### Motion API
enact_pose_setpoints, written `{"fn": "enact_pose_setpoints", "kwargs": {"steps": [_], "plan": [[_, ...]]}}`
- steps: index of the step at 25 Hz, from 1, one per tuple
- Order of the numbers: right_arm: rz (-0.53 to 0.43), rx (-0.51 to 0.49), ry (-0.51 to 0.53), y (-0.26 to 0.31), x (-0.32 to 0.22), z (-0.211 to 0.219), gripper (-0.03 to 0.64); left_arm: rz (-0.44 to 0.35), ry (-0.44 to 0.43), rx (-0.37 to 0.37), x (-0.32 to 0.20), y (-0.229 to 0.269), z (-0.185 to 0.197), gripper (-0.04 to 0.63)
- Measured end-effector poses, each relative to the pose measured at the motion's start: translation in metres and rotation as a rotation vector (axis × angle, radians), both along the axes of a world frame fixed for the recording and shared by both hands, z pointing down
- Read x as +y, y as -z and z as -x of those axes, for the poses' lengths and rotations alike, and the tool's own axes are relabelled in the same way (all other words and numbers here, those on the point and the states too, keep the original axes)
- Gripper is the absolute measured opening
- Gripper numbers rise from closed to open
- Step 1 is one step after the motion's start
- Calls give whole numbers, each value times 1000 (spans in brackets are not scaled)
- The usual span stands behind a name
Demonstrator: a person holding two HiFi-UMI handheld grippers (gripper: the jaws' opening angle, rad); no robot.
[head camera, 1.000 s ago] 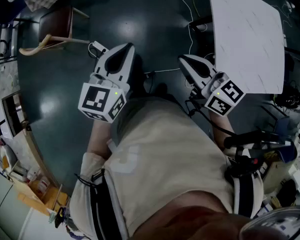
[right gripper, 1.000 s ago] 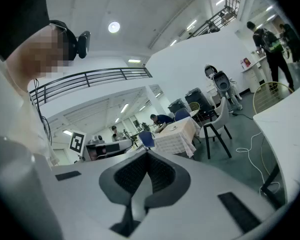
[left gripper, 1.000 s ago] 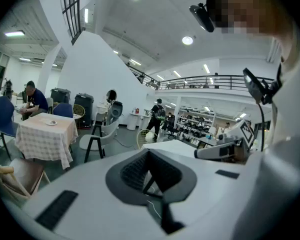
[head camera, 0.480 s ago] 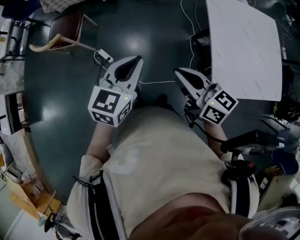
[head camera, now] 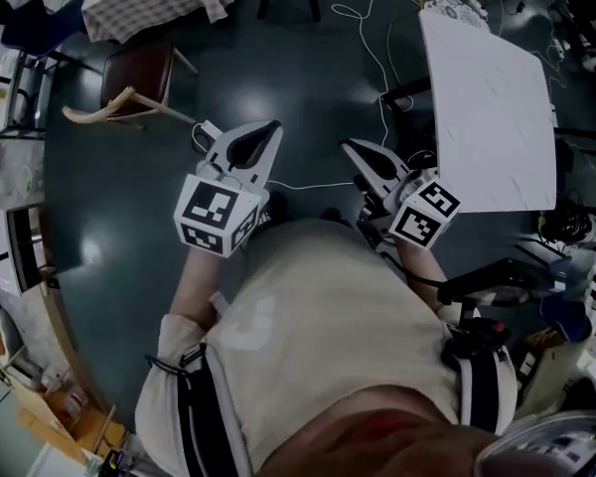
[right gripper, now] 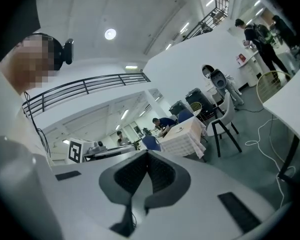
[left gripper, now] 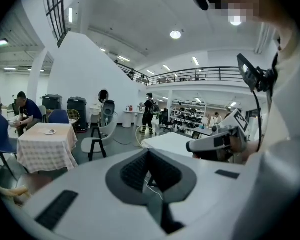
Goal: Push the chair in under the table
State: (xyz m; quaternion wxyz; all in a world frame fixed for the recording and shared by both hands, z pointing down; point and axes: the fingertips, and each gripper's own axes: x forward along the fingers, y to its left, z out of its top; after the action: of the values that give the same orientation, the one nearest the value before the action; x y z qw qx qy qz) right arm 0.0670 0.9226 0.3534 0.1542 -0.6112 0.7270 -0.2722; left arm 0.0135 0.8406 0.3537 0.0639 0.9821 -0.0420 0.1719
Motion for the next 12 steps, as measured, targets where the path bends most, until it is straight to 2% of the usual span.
{"fn": "enact_pose_setpoints", "kwargs": {"steps": [3, 5, 9, 12], "plan": [[-4, -41, 57, 5, -34, 18, 11, 4, 18, 17, -29, 2, 14, 6], [9, -28, 109, 7, -49, 31, 11, 28, 36, 20, -43, -2, 23, 6], [43, -17, 125, 6, -72, 43, 11, 74, 37, 17, -63, -10, 39, 6], [84, 62, 126, -1, -88, 51, 11, 87, 69, 38, -78, -9, 52, 6]]}}
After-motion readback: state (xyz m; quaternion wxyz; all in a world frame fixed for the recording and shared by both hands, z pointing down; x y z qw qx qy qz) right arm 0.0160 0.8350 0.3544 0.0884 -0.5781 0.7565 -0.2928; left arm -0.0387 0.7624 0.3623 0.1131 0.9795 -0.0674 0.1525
